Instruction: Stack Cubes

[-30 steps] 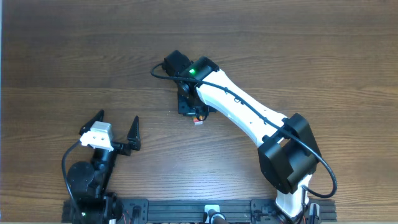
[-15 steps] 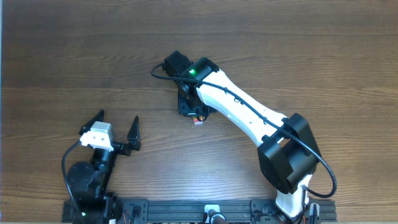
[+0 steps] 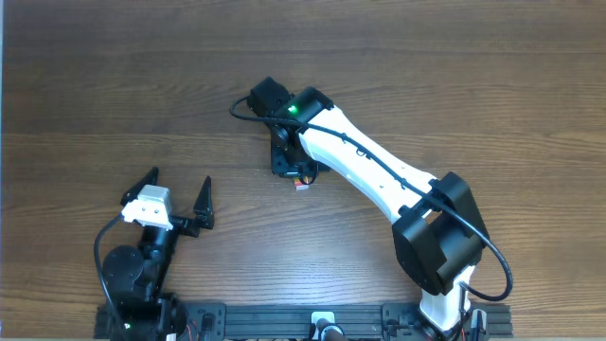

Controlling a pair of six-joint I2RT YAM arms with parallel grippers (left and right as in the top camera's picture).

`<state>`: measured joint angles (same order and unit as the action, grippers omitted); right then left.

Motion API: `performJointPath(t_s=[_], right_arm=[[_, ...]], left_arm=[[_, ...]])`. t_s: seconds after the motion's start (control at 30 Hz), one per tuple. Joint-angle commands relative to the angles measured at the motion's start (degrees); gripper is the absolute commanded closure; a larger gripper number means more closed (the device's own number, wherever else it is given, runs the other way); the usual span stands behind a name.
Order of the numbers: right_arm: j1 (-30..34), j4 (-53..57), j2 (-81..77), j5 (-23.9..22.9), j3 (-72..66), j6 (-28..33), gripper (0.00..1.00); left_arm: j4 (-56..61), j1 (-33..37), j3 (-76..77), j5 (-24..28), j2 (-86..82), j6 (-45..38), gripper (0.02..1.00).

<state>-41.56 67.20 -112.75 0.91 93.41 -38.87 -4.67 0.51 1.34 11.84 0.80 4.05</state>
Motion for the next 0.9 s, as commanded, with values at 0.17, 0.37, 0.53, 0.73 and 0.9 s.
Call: performJointPath(t_s=[0.17,0.37,0.53,0.73,0.9], right_arm=[[0.6,-0.2,-0.8,-1.4,-0.5,-0.5,0.991],[0.7,-0.2,-0.9,-1.9,-0.7,-0.5,0.989],[0.7,-0.5,-0.9,-1.9,-1.4,-0.5,0.991],[0.7,-0.6,-0.9,-1.8,-1.4,-0.5,0.989],[0.7,-0.6,-0.9,-1.8,-1.4,-0.5,0.936]], left_arm=[[0.2,0.2,-0.4,0.3,-0.5,-0.8,0.023],[0.2,0.2,-0.4,0.3,-0.5,-0.8,0.020],[0.2,0.2,-0.4,0.3,-0.5,-0.8,0.018],[0.2,0.2,-0.4,0.3,-0.5,-0.8,0.018],[0.2,0.2,-0.4,0.3,-0.5,-0.8,0.018]])
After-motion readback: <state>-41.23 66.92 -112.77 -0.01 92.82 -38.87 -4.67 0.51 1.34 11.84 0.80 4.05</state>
